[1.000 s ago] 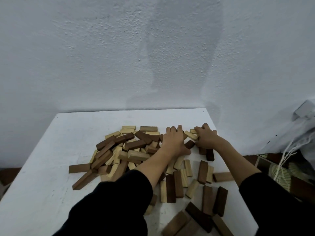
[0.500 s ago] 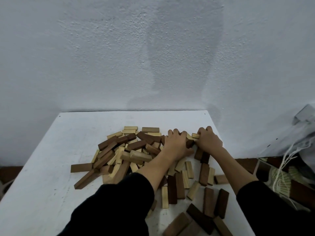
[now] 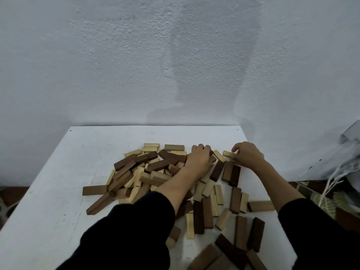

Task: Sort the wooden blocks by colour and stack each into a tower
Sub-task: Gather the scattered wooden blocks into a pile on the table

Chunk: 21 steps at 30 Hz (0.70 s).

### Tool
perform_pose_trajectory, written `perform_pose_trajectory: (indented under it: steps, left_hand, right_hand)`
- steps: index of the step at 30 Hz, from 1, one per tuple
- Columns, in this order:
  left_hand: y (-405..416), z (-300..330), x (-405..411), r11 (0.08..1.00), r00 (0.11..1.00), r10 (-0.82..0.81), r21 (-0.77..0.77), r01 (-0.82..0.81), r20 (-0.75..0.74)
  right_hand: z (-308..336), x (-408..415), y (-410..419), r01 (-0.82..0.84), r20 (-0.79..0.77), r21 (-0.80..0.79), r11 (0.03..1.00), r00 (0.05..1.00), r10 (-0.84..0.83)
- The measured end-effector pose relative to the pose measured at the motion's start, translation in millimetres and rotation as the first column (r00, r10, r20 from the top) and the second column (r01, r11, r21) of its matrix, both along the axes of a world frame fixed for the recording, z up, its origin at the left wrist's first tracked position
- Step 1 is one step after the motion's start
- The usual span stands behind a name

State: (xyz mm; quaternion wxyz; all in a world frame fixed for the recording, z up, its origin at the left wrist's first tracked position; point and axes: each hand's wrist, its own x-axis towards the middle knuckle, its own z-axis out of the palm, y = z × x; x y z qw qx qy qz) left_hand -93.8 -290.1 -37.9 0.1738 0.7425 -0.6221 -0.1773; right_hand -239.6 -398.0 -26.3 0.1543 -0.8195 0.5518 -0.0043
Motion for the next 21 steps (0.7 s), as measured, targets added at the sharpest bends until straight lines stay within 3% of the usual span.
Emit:
perform_pose_trajectory:
  steps: [5, 11, 16, 21]
  left_hand:
    - [-3.1, 3.1, 1.2, 1.0, 1.0, 0.011, 0.015, -0.011, -0.013]
    - [-1.5, 12.7, -1.9, 0.994, 0.978, 0.09, -0.04, -0.099, -0.187]
    - [5.6, 18.2, -12.9, 0.994, 0.963, 0.099, -0.02, -0.107, -0.25]
    - [13.1, 12.6, -29.2, 0.997, 0.995, 0.059, 0.056, -0.055, -0.082]
  right_hand:
    - [-2.1, -5.1, -5.3, -0.117, 0.01, 0.023, 0.993, 0.993, 0.116]
    - [-7.2, -6.7, 1.4, -0.149, 0.004, -0.006, 0.989, 0.989, 0.149]
    - [15.3, -9.8, 14.0, 0.113, 0.186, 0.002, 0.994, 0.976, -0.111]
    - [11.9, -7.8, 45.3, 0.171, 0.086, 0.257, 0.951, 0.976, -0.199]
